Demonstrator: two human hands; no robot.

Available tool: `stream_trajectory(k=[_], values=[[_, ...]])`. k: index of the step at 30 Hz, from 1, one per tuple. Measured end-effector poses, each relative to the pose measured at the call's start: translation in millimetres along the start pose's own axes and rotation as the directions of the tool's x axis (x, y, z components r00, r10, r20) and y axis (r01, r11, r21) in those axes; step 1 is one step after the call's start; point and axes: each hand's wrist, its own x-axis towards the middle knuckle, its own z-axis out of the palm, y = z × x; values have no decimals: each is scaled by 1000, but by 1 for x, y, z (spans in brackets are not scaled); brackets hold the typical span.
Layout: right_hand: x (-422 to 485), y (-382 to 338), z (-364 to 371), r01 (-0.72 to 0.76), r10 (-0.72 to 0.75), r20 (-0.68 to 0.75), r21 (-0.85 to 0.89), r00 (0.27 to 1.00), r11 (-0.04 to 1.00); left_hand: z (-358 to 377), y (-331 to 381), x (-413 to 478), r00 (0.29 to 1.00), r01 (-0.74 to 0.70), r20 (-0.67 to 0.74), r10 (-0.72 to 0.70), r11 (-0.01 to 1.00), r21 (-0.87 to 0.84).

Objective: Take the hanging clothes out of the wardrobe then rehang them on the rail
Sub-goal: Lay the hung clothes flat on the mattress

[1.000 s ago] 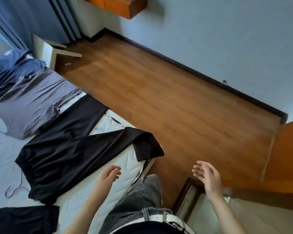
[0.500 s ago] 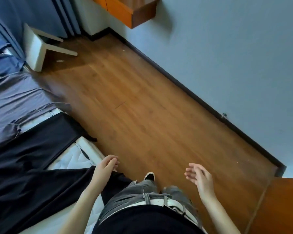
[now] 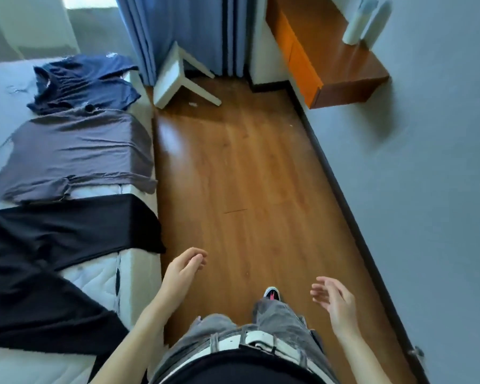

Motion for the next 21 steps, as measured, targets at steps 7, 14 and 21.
stream_trajectory(k=[7, 14, 21], values=[[138, -136, 104, 179, -38, 477, -255, 878, 950, -10, 5, 0, 868, 176, -425, -257, 959, -220], [200, -202, 273, 339, 34, 756, -333, 654, 880, -33, -26, 30, 588, 212, -585, -559, 804, -555], [229, -273, 435, 334, 133, 832, -356, 539, 873, -137, -4, 124, 454, 97, -637, -623, 745, -660]])
